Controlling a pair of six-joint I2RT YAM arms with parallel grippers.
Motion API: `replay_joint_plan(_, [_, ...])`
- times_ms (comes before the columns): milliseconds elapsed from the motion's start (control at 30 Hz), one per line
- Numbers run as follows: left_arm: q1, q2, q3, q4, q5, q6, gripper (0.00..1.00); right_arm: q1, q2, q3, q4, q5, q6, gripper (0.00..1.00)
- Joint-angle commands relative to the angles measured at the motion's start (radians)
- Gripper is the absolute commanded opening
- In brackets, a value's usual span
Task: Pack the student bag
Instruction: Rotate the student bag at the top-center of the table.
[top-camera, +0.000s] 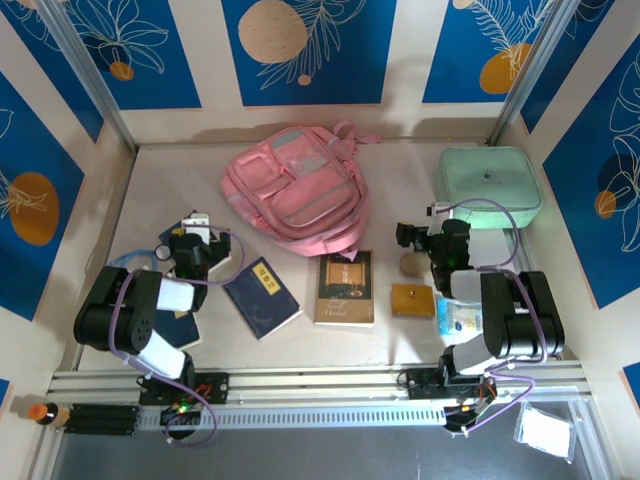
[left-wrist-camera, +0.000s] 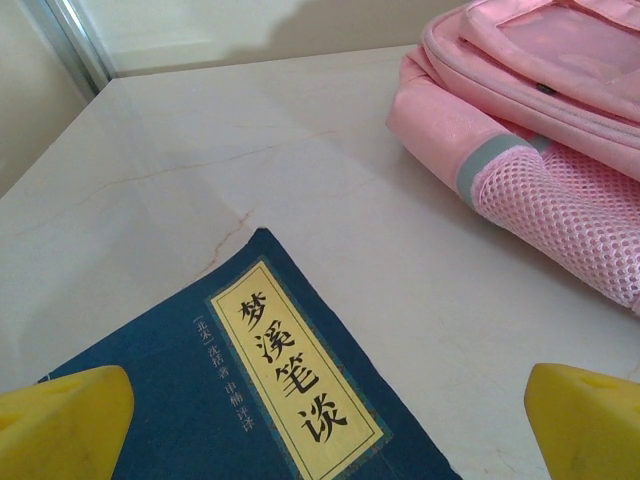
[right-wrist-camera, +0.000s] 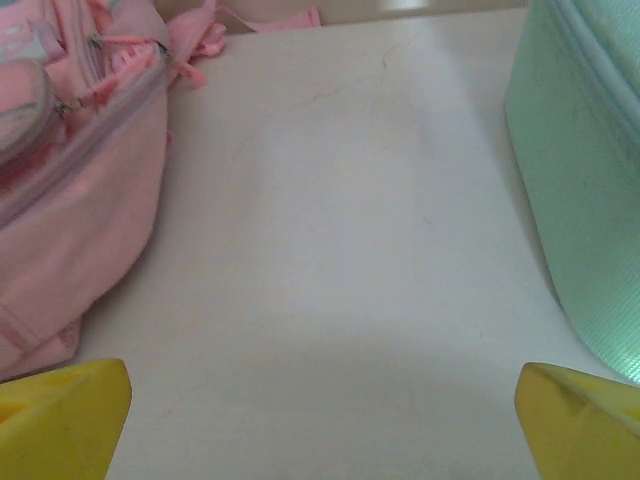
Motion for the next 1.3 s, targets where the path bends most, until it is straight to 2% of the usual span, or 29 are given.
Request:
replay_joint_plan(0, [0.01, -0.041, -0.002, 0.019, 0.019, 0.022, 1.0, 0.023, -0.118, 0.056, -0.125, 0.05, -0.02, 0.99])
replay_joint_plan(33, [0.011, -0.054, -0.005, 0.016, 0.01, 0.023, 1.0, 0.031, -0.149, 0.069, -0.16, 0.061, -0.01, 0.99])
replay_joint_plan(100, [0.009, -0.128, 0.019, -0.093, -0.035, 0.004, 1.0, 0.047, -0.21, 0.123, -0.28, 0.059, 0.049, 0.99])
replay_joint_plan(233, [0.008, -0.257, 0.099, -0.312, -0.072, -0.018, 1.0, 0.114, -0.229, 0.235, -0.452, 0.08, 0.134, 0.99])
replay_joint_plan(333, [0.008, -0.325, 0.175, -0.477, -0.064, -0.151, 1.0, 0.155, -0.18, 0.344, -0.581, 0.029, 0.229, 0.99])
replay_joint_plan(433, [0.009, -0.35, 0.32, -0.749, 0.028, -0.274, 1.0, 0.179, -0.092, 0.461, -0.67, -0.128, 0.324, 0.99])
replay_joint_plan(533, [0.008, -0.345, 0.407, -0.865, 0.175, -0.39, 1.0, 0.214, 0.007, 0.575, -0.731, -0.232, 0.402, 0.99])
replay_joint_plan(633, [0.005, -0.332, 0.439, -0.891, 0.326, -0.512, 1.0, 0.241, 0.127, 0.693, -0.805, -0.271, 0.46, 0.99])
replay_joint_plan(800, [-0.043, -0.271, 0.445, -0.867, 0.49, -0.704, 1.0, 0.226, 0.305, 0.86, -0.973, -0.171, 0.564, 0.95])
replay_joint_plan(933, [-0.108, -0.208, 0.445, -0.866, 0.515, -0.8, 1.0, 0.214, 0.423, 0.946, -0.996, -0.181, 0.512, 0.95])
replay_joint_plan(1100, [-0.188, -0.099, 0.448, -0.791, 0.539, -0.9, 1.0, 0.205, 0.594, 1.106, -1.047, -0.264, 0.46, 0.92])
replay_joint_plan(1267, [-0.213, -0.002, 0.468, -0.731, 0.551, -0.94, 1.0, 0.22, 0.69, 1.194, -1.068, -0.361, 0.424, 0.88])
